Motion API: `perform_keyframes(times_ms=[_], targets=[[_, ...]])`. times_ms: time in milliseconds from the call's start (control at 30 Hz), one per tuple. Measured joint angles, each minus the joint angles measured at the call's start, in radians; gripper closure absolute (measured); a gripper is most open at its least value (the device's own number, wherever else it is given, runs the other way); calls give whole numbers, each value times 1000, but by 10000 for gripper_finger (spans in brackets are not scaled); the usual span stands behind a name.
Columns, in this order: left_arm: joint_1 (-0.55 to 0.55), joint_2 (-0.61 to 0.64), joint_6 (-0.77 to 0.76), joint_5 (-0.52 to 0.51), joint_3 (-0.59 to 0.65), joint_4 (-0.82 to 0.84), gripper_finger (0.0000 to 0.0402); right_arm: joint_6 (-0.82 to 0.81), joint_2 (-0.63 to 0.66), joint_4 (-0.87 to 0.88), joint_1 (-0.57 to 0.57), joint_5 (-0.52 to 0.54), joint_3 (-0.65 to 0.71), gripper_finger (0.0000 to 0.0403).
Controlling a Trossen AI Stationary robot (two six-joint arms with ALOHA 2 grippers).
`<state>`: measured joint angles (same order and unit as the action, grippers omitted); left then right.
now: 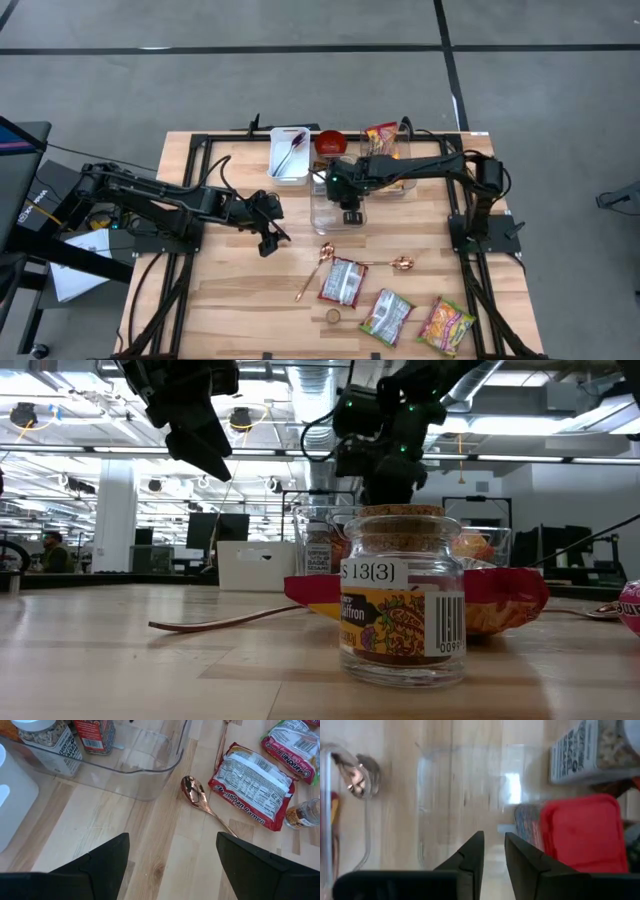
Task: Pick & Place Food Item
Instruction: Put the red spice can into the left transparent bin, then put the left gold spoon into the white bin
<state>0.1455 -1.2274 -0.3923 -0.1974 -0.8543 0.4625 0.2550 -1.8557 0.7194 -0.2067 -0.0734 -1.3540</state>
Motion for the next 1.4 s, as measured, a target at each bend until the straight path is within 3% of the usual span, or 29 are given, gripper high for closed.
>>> perform_keyframes(times_ms=[300,433,800,1033,1400], targets=[[0,0,-7,2,0,-1,108,-72,-44,-44,10,158,-3,332],[0,0,-8,2,0,-1,108,-110,-44,-39,4,176,-2,332],[0,0,-8,1,-1,-3,108,-110,-31,38,36,99,-2,332],[-1,0,-6,0,-1,-3,108,-191,138,40,66,129,-2,332],[-1,0,31,27,-1,1,108,-413,478,168,13,161,-2,332]])
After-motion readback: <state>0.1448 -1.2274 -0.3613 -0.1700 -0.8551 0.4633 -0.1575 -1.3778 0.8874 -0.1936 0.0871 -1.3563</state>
